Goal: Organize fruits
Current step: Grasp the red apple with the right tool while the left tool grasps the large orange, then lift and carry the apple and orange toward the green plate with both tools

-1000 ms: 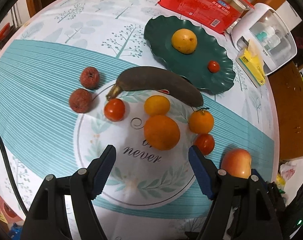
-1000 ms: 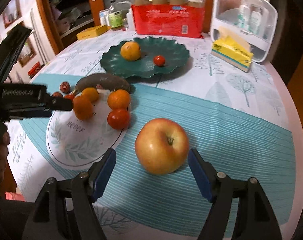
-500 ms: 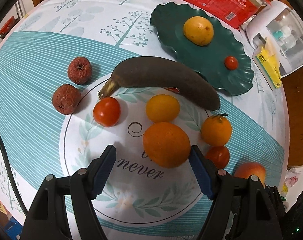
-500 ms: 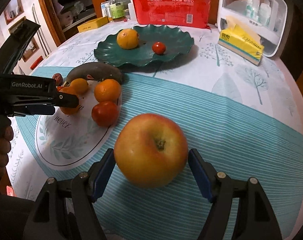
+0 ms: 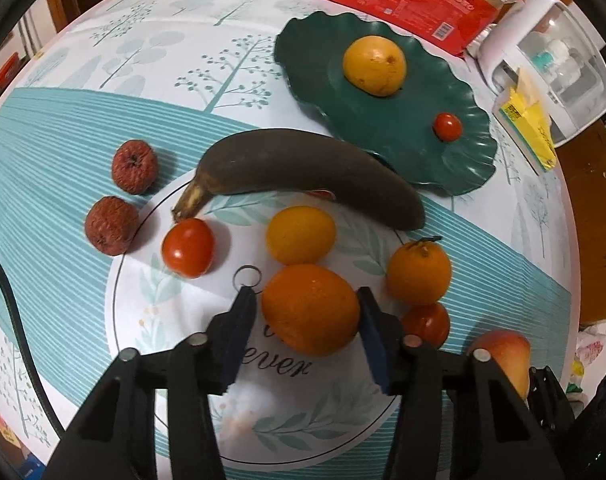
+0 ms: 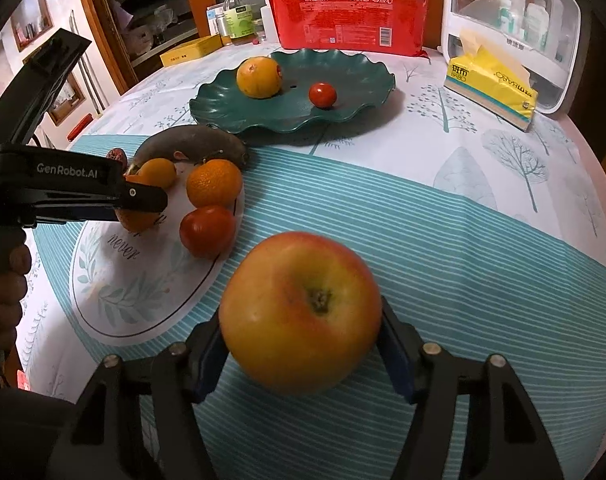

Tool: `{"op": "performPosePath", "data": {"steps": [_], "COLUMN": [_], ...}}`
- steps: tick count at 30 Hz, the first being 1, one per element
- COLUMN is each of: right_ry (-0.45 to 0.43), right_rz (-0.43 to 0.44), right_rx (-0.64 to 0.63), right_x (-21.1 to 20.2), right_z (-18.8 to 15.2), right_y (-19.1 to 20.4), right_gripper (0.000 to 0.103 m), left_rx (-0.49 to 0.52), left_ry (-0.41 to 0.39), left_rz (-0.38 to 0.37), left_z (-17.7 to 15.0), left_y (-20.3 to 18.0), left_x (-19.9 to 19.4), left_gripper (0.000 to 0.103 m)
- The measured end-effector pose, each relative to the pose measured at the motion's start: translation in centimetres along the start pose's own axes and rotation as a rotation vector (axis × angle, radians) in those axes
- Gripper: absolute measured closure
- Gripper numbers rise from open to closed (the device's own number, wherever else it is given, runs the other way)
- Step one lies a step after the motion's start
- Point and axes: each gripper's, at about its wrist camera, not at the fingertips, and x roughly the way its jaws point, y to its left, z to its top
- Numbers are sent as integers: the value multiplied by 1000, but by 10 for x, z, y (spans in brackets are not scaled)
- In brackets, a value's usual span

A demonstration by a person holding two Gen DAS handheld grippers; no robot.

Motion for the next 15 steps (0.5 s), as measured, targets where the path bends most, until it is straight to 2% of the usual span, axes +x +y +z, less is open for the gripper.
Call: {"op": "performPosePath", "data": {"steps": [7, 15], "right_ry": [7, -3], "right_rz": [13, 46], "right_rx": [9, 22], "right_x": [0, -8], "right_z": [0, -3], "right_y": [-1, 5], "right_gripper": [37, 37], "left_rx": [16, 24], "left_ry": [-15, -77], "left_rz": [5, -3], "left_z": [-2, -11], "left_y": [-2, 4], "left_x": [-4, -32], "left_gripper": [60, 60]}}
